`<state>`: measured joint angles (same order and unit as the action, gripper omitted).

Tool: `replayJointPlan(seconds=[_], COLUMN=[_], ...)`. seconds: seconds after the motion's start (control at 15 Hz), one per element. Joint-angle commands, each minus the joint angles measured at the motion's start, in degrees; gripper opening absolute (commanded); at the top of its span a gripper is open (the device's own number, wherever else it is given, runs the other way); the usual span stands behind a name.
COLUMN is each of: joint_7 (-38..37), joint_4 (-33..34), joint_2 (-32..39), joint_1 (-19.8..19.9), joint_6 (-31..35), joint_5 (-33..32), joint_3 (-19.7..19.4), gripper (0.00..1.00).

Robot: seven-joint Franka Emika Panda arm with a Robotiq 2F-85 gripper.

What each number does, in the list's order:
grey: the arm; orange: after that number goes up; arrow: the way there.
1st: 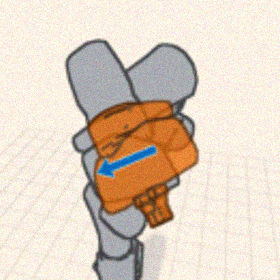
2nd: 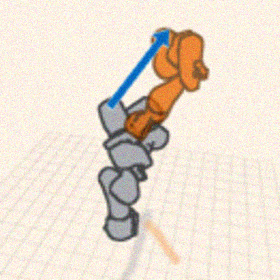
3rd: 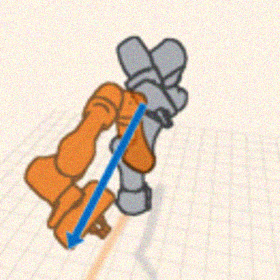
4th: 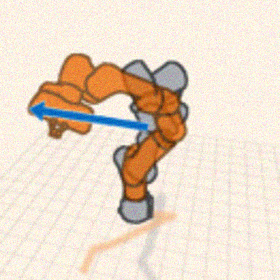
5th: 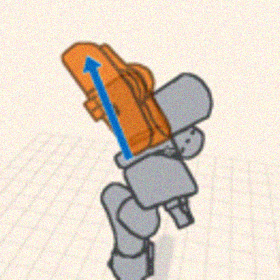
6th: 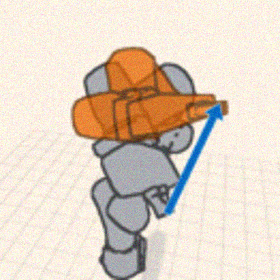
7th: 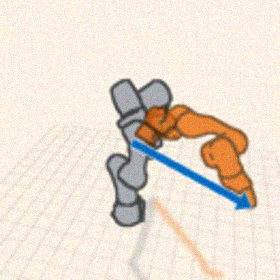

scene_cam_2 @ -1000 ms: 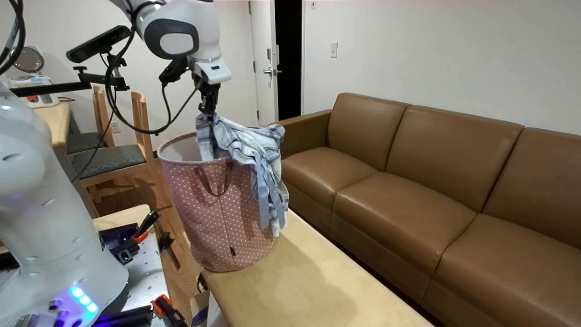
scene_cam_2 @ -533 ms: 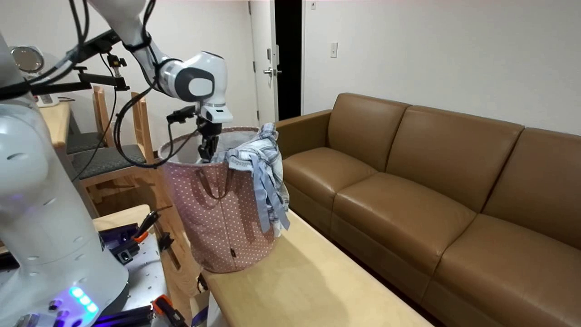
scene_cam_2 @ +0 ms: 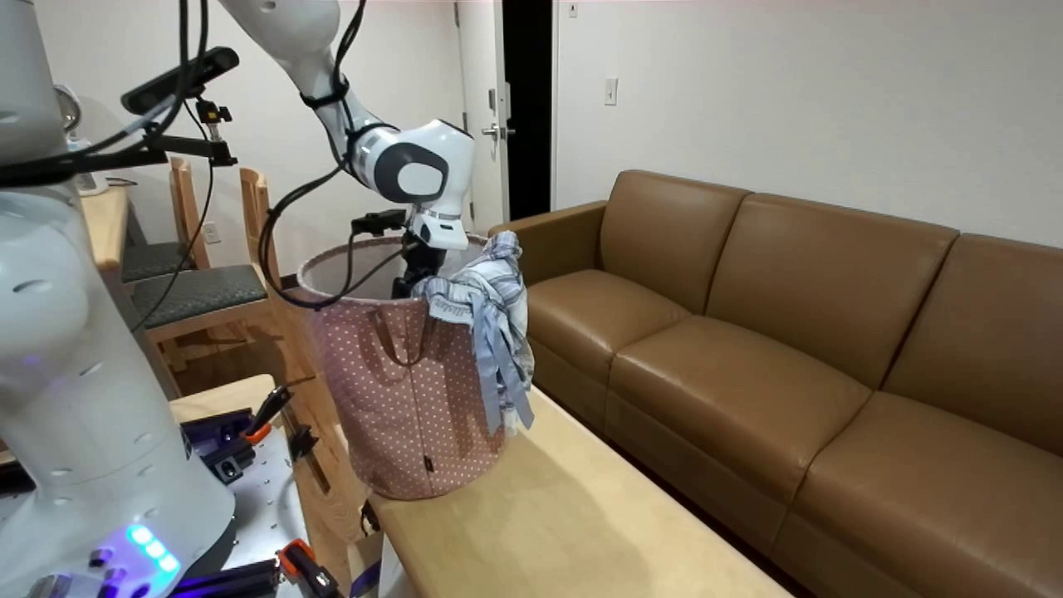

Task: Move the clothes from the table and put them in the laundry bag

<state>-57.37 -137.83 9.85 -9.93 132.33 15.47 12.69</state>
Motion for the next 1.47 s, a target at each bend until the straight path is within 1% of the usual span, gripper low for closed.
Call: replayJointPlan(seconds=[0.0, 0.13, 0.27, 0.4, 0.47, 0.53, 0.6, 0.67, 0.73, 0.87, 1.0, 1.13, 1.27, 1.4], joint_7=[3.98, 4.84, 4.84, 3.52, 3.08, 2.53, 2.70, 4.51, 5.06, 8.11, 10.10, 12.17, 13.66, 16.21], joint_4=[-1.02, -1.21, -1.60, -3.16, -4.57, -5.99, -7.53, -9.10, -10.35, -13.49, -15.55, -16.39, -16.93, -16.79], joint_2=[-5.95, -9.20, -12.89, -18.43, -21.68, -24.61, -27.55, -30.20, -32.33, -35.17, -35.15, -32.39, -29.05, -25.11], joint_1=[-0.59, -1.67, -3.30, -4.57, -4.50, -4.19, -3.35, -2.43, -1.34, 1.51, 4.71, 7.22, 8.49, 8.15], joint_6=[-3.88, -8.36, -12.53, -13.26, -11.80, -9.87, -9.01, -9.02, -9.42, -9.40, -8.08, -5.80, -3.11, -2.21], joint_5=[3.07, 1.35, -1.85, -4.91, -4.85, -3.30, -0.43, 1.77, 3.10, 6.22, 8.75, 12.66, 18.00, 25.95], joint_3=[-0.46, 0.21, 1.18, 2.21, 2.30, 2.11, 1.07, -0.44, -2.03, -6.43, -10.07, -13.10, -15.26, -17.05], gripper=[0.94, 1.00, 1.00, 1.00, 1.00, 1.00, 1.00, 1.00, 1.00, 1.00, 1.00, 1.00, 1.00, 1.00])
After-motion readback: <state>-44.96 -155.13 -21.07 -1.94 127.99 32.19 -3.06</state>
